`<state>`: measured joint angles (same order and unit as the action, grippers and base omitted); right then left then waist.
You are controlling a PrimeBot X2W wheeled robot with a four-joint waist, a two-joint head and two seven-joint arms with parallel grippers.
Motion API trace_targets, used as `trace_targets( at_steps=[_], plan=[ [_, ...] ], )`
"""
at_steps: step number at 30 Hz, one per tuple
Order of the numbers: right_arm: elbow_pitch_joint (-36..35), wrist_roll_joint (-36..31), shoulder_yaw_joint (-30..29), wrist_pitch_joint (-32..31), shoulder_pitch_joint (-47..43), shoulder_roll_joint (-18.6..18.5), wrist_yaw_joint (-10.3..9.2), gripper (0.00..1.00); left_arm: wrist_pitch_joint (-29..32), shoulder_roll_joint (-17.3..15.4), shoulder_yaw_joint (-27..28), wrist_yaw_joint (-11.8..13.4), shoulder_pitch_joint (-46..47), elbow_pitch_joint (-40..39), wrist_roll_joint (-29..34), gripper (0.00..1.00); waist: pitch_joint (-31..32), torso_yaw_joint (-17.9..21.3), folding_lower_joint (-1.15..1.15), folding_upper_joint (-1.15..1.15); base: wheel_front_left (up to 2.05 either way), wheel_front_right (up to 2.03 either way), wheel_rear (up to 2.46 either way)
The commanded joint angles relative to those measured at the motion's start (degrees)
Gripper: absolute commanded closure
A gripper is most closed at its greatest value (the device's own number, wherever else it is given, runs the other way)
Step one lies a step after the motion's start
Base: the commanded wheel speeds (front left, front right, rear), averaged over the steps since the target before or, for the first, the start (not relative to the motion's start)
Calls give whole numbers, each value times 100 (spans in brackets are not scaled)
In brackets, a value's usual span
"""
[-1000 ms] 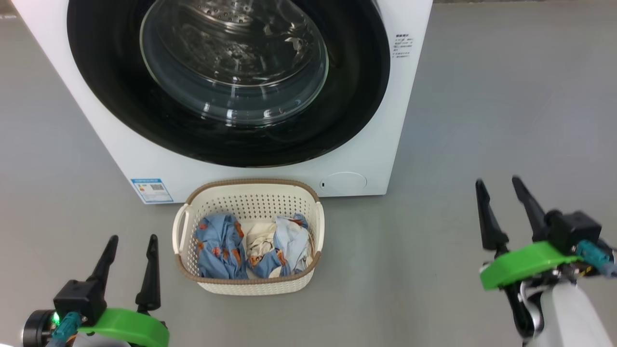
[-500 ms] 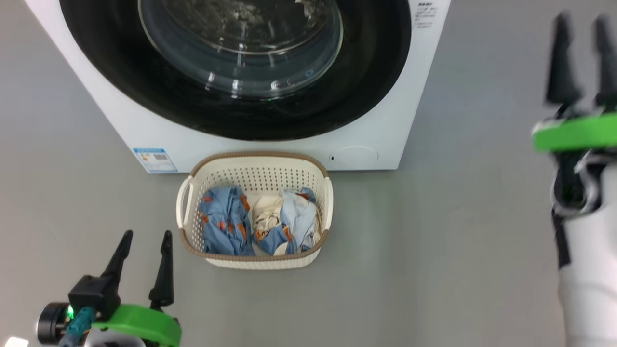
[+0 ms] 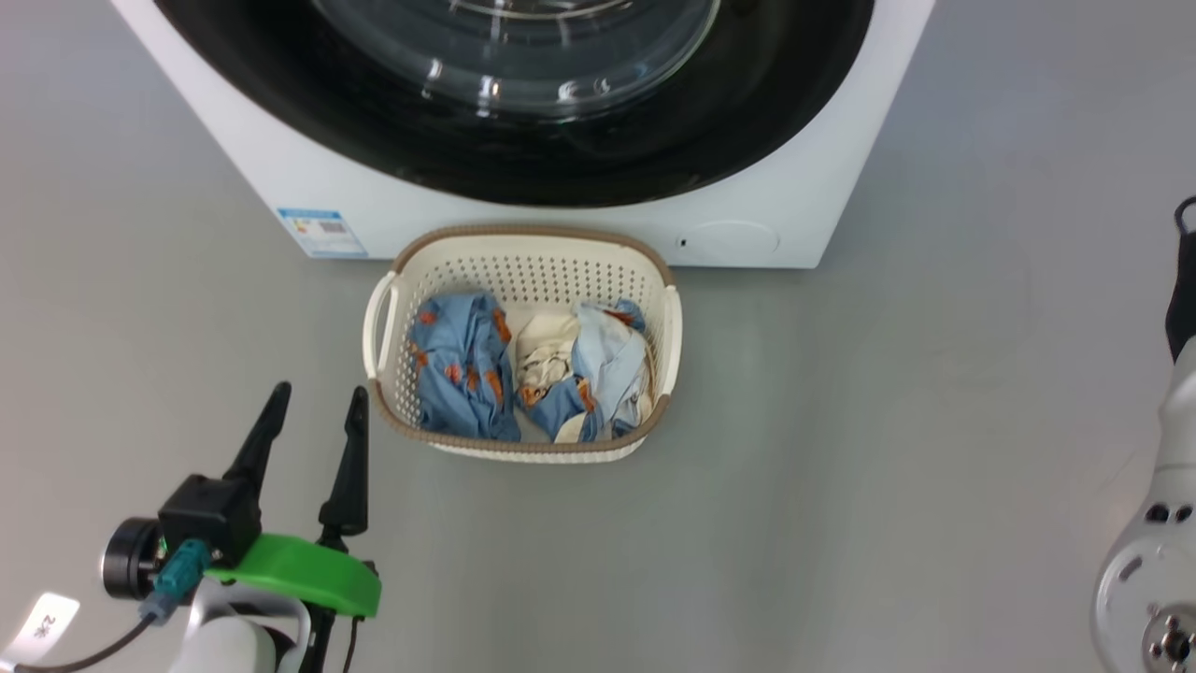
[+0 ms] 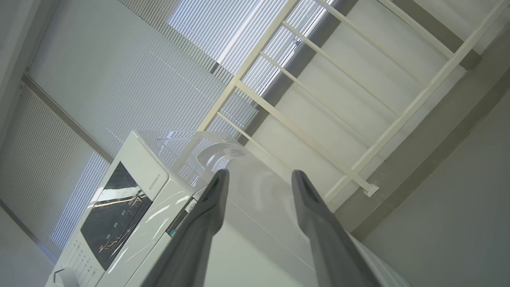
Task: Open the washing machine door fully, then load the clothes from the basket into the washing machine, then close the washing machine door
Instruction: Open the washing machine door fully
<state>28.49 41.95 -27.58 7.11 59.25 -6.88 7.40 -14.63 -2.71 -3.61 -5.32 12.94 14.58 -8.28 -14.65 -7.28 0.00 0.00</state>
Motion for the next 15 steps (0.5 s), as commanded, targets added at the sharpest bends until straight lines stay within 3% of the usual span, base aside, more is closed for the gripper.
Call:
trace_targets(
  at_steps=[1, 6, 15],
  plan=[
    [18, 124, -64, -109, 341, 102, 9, 100, -37, -97, 154, -16, 221, -106, 31, 0, -192, -146, 0, 0, 0, 0, 0],
    [662, 415, -661, -532, 882, 139, 9, 100, -37, -64, 120, -22, 332, -79, 29, 0, -404, -272, 0, 0, 0, 0, 0],
    [1519, 262, -1022, -1845, 1833, 18, 9, 100, -37, -26, -9, -5, 485, -90, -56, 0, -776, -494, 0, 0, 0, 0, 0]
  ],
)
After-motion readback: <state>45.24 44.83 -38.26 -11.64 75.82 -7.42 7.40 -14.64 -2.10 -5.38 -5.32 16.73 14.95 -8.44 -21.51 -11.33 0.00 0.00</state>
